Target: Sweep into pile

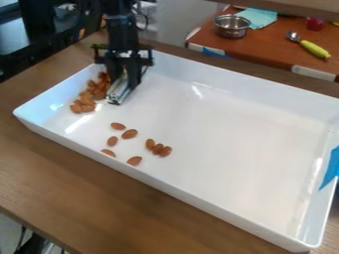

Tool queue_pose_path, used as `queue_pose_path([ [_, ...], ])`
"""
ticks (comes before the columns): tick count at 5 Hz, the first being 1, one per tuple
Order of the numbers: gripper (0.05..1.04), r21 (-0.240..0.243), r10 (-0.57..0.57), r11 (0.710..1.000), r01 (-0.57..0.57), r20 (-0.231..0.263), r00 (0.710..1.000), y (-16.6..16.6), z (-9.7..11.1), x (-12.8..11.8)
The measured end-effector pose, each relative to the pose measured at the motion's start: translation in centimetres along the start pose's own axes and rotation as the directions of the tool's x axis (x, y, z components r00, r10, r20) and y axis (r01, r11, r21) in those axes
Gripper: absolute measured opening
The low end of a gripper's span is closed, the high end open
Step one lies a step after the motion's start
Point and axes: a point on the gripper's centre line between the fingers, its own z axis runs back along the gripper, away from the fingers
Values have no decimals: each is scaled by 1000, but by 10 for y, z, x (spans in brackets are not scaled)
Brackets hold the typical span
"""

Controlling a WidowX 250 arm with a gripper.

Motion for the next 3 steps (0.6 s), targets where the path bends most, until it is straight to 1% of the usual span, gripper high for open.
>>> queue_pose_path([
  [1,378,-116,-25,993,24,-6,1000,-1,16,-9],
  [2,378,-240,-22,970,46,104,994,-21,66,-18],
  [3,378,-317,-34,945,80,150,988,-58,79,-32],
])
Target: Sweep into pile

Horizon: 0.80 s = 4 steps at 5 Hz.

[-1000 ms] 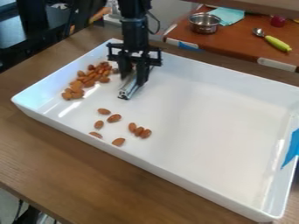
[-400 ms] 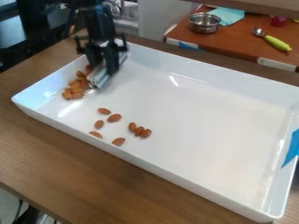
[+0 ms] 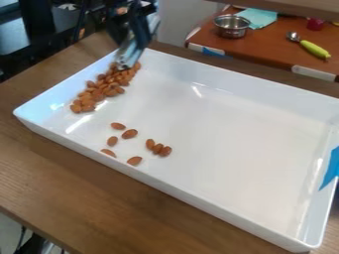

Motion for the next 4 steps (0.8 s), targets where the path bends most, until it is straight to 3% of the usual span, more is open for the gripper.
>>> queue_pose_path([
  [1,378,-11,-40,999,39,-13,999,-46,-7,-15],
  [2,378,25,-81,996,82,-41,996,-83,-26,-38],
  [4,378,154,-97,982,110,-88,991,-108,-77,-80],
])
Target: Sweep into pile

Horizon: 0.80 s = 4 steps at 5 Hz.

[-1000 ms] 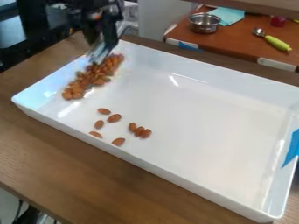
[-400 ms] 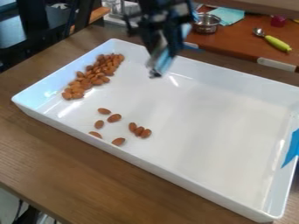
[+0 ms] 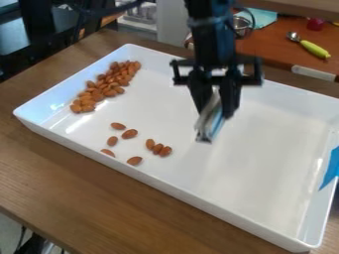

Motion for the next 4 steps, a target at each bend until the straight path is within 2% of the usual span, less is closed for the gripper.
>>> queue_pose_path([
  [1,378,59,-2,998,2,13,1000,2,-20,-17],
  [2,378,100,-5,995,2,33,999,9,-32,-22],
  [4,378,147,-15,989,8,49,999,28,-42,-25],
])
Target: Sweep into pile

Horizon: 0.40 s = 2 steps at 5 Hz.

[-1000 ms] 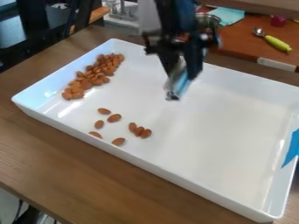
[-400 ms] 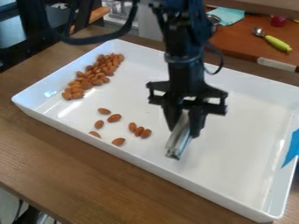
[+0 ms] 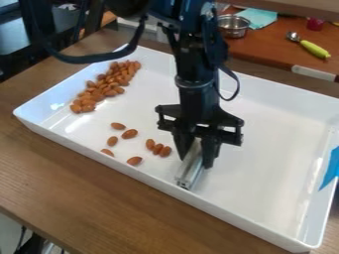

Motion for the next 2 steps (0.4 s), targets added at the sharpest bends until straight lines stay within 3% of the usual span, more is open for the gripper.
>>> queue_pose_path([
  [1,378,41,21,999,-20,-33,999,21,1,-2],
  [2,378,87,33,996,-25,-99,995,40,-2,-4],
])
